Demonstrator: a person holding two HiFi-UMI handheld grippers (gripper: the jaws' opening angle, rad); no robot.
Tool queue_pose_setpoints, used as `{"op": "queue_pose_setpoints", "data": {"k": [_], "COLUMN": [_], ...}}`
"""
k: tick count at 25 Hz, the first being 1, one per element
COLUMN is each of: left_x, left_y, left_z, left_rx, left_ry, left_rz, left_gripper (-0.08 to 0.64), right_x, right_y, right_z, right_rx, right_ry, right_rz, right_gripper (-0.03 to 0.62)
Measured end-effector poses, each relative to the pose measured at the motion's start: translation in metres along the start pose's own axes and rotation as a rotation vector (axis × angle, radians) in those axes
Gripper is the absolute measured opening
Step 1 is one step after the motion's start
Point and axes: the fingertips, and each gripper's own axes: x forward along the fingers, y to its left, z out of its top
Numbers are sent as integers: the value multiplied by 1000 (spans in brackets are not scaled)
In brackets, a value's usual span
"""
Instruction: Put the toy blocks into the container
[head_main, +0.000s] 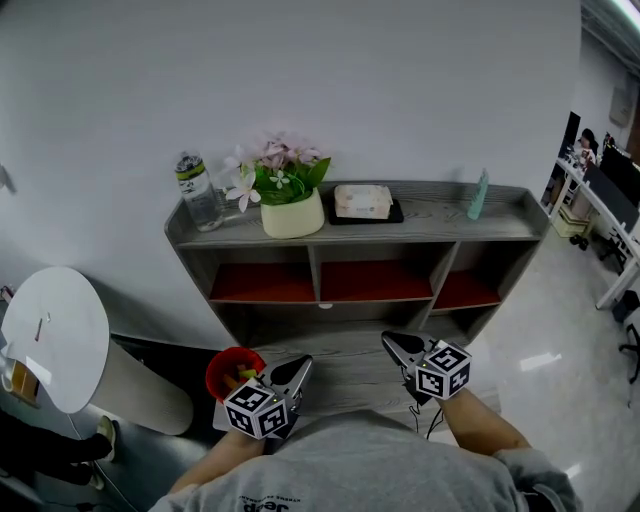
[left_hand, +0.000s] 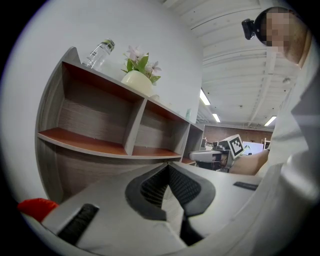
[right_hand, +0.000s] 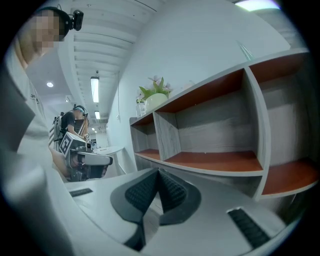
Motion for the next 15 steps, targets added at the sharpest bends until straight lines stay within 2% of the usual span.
{"op": "queue_pose_setpoints", "data": {"k": [15], "left_x": [3], "left_y": [-2], "left_z": [-2], "left_rx": [-10], "left_ry": [-9], "left_rz": [-21], "left_gripper": [12], "right_x": [-4], "right_y": [0], "right_z": [-1], "right_rx": [-25], "right_ry": [13], "right_rz": [-8], "right_gripper": [8]}}
